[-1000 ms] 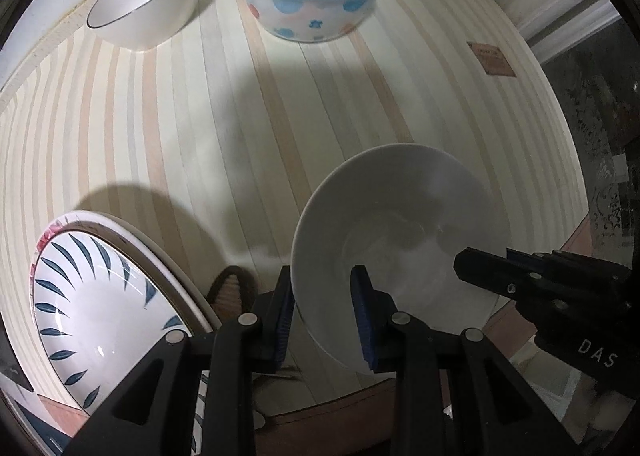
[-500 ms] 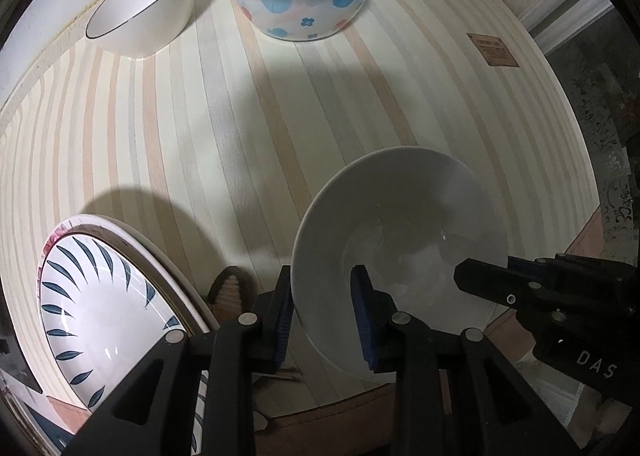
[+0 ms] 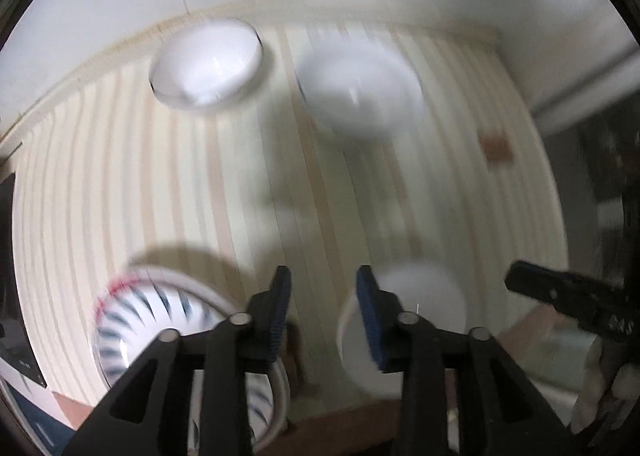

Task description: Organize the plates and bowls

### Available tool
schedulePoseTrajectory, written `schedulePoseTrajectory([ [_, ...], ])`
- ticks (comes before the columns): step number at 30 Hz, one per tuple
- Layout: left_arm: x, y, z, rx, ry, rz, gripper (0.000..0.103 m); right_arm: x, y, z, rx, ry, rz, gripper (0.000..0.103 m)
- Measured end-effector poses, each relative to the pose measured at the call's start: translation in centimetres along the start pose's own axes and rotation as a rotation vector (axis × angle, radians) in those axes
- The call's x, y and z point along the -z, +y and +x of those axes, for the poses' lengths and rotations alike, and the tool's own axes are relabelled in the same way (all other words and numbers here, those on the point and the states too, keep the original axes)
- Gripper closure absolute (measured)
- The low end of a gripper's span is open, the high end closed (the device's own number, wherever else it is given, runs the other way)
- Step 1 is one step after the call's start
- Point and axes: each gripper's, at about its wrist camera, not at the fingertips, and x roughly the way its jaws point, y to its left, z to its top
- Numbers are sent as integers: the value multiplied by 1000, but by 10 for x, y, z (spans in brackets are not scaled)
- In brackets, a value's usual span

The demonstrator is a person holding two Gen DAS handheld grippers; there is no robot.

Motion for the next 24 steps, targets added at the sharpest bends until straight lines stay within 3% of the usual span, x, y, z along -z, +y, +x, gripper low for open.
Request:
schedulePoseTrajectory([
  [4,-61,12,6,2,-38,-55,70,-55,15,-1,18,-83,-39,56],
  [10,-119,20,54,-4,39,-67,70,-126,21,38,56,-103,-21,56],
  [16,-135,22,93,4,106,-58,74,-164,22,76,79,-72,-1,56],
  [17,-136,21,96,4,106,-55,84,-166,22,82,78,-65,-2,62],
  [18,-136,20,97,4,105,-49,89,-166,21,88,83,-59,-7,77],
  [20,-137,18,99,14,99,-46,93,-168,22,95,86,-49,-18,90],
  [24,-136,18,95,9,88,-36,93,-166,31,98,132,-67,-48,92],
])
